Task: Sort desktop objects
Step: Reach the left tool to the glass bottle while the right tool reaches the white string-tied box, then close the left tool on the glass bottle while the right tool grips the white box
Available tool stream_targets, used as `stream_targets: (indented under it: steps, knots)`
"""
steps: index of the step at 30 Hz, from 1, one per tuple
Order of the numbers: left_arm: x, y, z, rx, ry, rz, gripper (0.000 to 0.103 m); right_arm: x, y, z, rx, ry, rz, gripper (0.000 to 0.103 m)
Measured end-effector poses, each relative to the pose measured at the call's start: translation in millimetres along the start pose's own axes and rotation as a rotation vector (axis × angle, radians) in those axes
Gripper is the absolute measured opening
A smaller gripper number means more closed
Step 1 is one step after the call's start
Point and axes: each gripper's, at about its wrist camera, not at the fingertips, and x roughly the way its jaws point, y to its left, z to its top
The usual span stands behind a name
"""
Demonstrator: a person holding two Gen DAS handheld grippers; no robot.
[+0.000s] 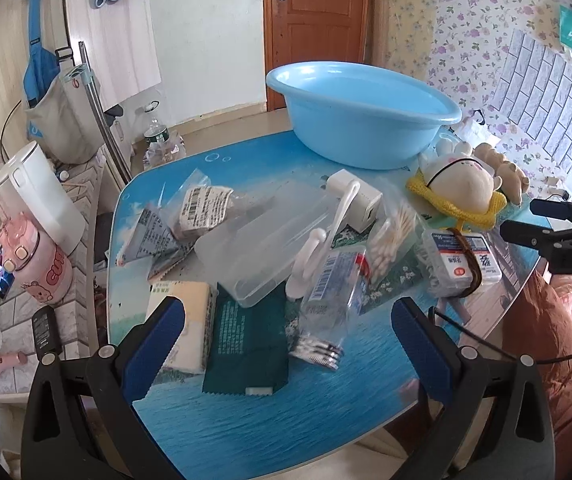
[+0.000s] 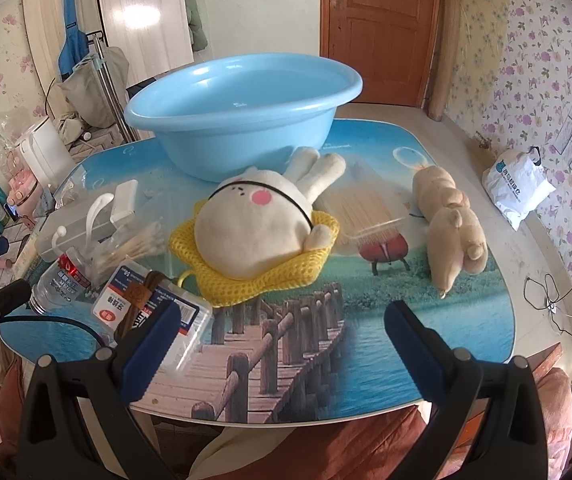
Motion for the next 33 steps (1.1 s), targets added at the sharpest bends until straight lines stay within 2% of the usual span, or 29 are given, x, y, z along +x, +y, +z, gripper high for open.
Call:
stream_targets:
  steps: [5,8,12,15,17,19,20,22,25,27,33]
  knots:
    - [3,12,-9,-0.03,0.02,-0.01,0.103,1,2,-1,-0.002,0.003,0.006,0.103]
    - [-1,14,-11,-0.048,0.005,-0.035,0.103,2,5,-2,-0.009,0.008,0.013,0.103]
    - [-5,0,-10,0.001,-0.01,-0.092,0.103,2,8,-3,-0.019,0.009,0.031,0.103]
    - [3,-10,-9,0.024,0.007,-0.083,0.103,1,12,-5,-0.03,0.012,0.054,0.103]
    - [7,-12,-9,0.023,0.018,-0.095,0.098,1,15,-7,-0.039,0.014,0.064,0.103]
    - [10,-16,-7,0.037,0.022,-0.093,0.084,1,17,-8,-0.04,0.019,0.074,0.103]
    - [12,-19,-7,0.051,0.025,-0.088,0.08,2,18,-9,-0.038,0.022,0.08,0.103]
    - [16,-24,-7,0.076,0.033,-0.087,0.062,3,21,-10,-0.039,0.031,0.088,0.103]
    - [23,-28,-8,0.089,0.055,-0.092,0.041,3,25,-10,-0.045,0.036,0.092,0.103]
    - [24,-30,-11,0.098,0.058,-0.1,0.035,3,27,-10,-0.047,0.039,0.098,0.103]
    - [20,-27,-17,0.092,0.058,-0.118,0.035,6,38,-11,-0.028,0.065,0.139,0.103]
